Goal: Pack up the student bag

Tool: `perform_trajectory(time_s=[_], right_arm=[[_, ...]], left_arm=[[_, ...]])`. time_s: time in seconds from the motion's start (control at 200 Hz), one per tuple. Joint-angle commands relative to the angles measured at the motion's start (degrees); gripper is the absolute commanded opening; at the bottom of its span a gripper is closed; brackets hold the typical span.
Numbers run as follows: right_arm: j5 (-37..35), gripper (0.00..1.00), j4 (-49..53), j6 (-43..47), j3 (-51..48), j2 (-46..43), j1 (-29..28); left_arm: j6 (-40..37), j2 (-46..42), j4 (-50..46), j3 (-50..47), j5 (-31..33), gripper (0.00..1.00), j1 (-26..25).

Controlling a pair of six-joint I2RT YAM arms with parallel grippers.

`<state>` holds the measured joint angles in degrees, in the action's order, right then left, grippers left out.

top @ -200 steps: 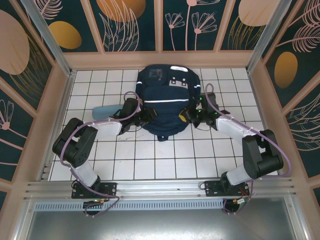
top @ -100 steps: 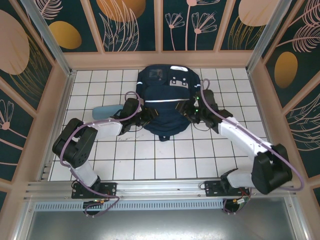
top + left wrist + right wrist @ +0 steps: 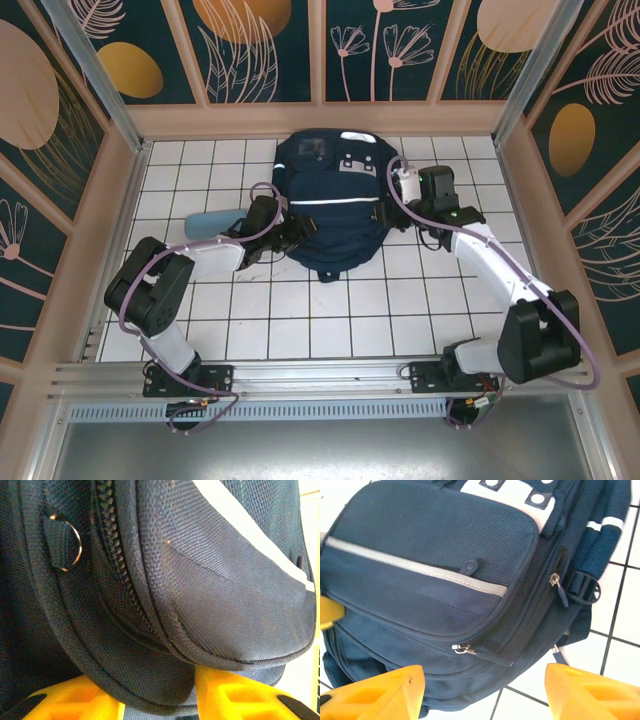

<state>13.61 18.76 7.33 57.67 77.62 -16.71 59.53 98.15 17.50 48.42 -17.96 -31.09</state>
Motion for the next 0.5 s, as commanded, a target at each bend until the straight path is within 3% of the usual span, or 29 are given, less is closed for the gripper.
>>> perform_trajectory(time_s=[0.0, 0.08, 0.23, 0.495], right_arm=[[3.88, 0.65, 5.75, 12.01, 3.51, 3.52, 0.67], [5.15, 0.51, 8.00, 16.17, 4.81, 5.77, 0.41], [-0.61, 0.52, 7.24, 16.81, 4.38, 8.56, 0.24], [-0.12, 0.55, 4.29, 17.98, 6.86, 13.49, 0.25]], left_arm=[[-1.70, -1.65, -0.87, 1.61, 0.76, 0.41, -0.18], [-1.77, -1.99, -0.83, 1.61, 0.86, 0.40, -0.18], [-1.96, -2.08, -1.15, 1.76, 0.90, 0.41, -0.12], [-1.96, -2.35, -1.21, 1.65, 0.99, 0.40, -0.20]])
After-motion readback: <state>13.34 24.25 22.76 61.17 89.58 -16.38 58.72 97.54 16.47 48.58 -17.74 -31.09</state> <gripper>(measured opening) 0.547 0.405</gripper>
